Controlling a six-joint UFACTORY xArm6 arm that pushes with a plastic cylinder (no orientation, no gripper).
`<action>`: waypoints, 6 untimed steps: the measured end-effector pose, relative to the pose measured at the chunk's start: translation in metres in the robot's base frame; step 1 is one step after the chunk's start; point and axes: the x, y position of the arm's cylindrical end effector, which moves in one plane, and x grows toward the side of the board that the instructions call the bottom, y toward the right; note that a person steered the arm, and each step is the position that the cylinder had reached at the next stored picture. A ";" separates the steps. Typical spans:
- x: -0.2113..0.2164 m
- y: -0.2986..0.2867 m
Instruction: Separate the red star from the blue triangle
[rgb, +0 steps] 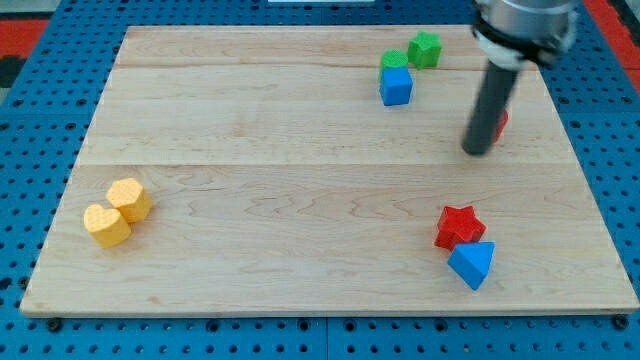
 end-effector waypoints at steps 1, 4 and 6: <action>0.100 0.066; 0.072 -0.119; 0.050 -0.060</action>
